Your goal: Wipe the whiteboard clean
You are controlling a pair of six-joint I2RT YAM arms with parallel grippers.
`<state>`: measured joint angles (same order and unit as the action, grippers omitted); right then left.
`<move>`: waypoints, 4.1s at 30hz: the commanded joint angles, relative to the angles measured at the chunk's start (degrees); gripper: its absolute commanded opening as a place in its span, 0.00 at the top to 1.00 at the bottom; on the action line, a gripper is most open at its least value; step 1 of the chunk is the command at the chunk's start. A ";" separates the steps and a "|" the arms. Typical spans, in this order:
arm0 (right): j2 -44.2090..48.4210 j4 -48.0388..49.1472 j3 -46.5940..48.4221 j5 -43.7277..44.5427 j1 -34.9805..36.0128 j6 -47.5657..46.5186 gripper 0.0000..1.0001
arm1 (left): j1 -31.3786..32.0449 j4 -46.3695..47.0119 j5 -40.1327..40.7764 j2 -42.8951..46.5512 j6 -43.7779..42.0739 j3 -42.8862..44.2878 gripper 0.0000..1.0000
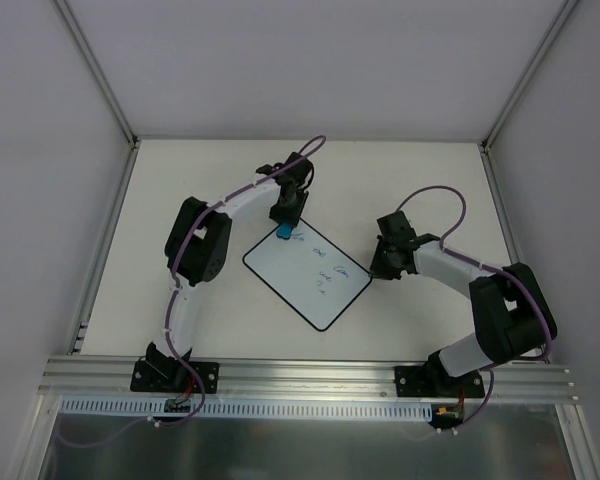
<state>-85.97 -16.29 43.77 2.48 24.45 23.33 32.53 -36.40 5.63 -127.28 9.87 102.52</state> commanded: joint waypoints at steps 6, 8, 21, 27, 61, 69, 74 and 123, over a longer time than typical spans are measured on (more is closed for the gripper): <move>-1.65 -2.08 -0.53 0.77 0.69 0.57 1.00 | 4.37 -2.80 0.09 -1.48 -1.09 -3.46 0.93; -1.83 -2.07 -0.35 0.86 1.13 1.28 1.00 | 5.87 -2.88 -1.14 -1.56 -0.03 -4.51 0.93; -3.32 -1.64 0.53 1.39 2.18 2.77 1.00 | 12.30 -3.23 -6.53 0.62 8.67 -6.10 0.97; -2.88 -1.72 -0.26 1.74 2.18 2.86 1.00 | 5.10 -3.59 -1.33 4.84 8.77 -10.41 0.96; -3.06 -1.02 -0.17 1.82 1.75 4.18 1.00 | 17.30 -4.11 -10.37 6.25 12.02 -17.43 0.97; -3.06 -1.20 -0.35 1.65 1.48 4.35 1.00 | 22.21 -4.11 -10.46 12.05 10.26 -27.88 0.97; -3.23 -1.11 -0.61 1.83 1.48 4.00 1.00 | 26.08 -4.11 -8.79 15.22 9.56 -32.37 0.98; -2.53 1.70 -1.76 -1.87 2.27 8.22 1.00 | 21.08 -4.29 -5.45 -7.01 19.22 1.62 1.00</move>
<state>-87.39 -12.93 43.88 1.26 25.85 30.09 51.46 -41.04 4.95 -128.62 26.52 104.40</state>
